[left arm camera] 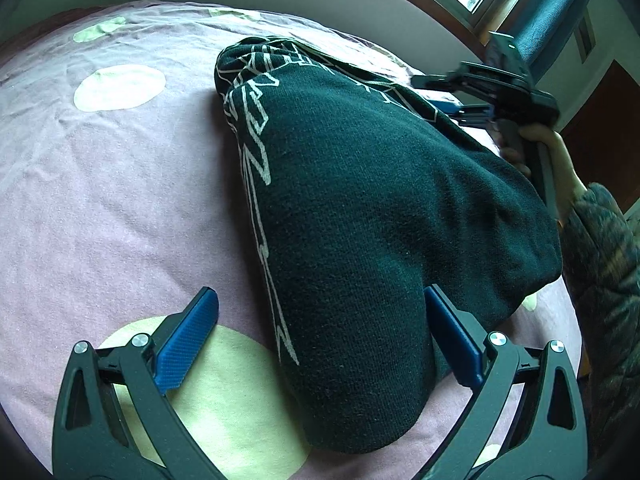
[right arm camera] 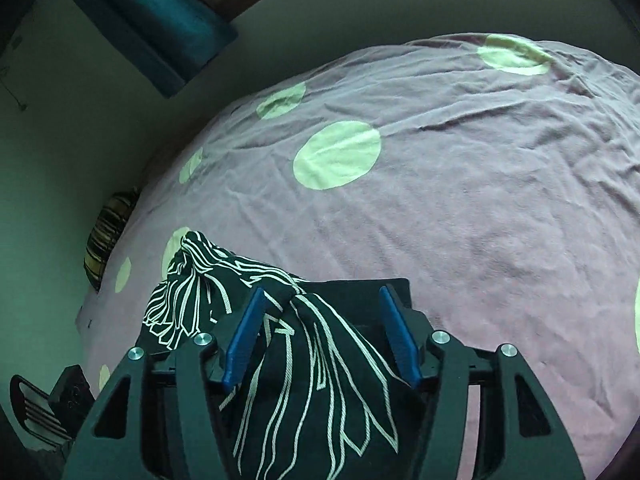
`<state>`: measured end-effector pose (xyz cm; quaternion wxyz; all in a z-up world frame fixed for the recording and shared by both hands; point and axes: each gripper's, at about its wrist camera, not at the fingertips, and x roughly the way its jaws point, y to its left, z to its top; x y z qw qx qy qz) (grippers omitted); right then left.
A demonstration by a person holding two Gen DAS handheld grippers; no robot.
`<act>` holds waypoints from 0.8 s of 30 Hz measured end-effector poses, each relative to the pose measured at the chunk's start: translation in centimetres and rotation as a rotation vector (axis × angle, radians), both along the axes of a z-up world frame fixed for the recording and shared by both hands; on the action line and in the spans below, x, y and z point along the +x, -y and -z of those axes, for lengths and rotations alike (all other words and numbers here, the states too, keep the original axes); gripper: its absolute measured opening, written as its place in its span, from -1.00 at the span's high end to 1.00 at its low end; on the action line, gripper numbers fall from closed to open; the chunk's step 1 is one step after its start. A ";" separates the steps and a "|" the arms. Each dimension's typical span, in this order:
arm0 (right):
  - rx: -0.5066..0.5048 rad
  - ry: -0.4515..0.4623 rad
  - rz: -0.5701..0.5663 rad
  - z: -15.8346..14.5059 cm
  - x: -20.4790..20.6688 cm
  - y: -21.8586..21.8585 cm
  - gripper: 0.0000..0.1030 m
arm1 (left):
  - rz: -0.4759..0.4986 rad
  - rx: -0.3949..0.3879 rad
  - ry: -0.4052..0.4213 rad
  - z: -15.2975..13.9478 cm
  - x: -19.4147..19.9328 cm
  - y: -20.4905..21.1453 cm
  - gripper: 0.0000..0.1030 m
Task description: Fold small clothes
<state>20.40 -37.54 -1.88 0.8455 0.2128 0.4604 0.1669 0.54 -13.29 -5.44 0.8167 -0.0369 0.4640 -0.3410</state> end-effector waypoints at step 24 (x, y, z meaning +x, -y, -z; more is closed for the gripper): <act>0.032 0.020 -0.059 -4.2 4.6 -5.0 -0.10 | 0.008 -0.024 0.017 0.9 -0.2 0.3 -0.96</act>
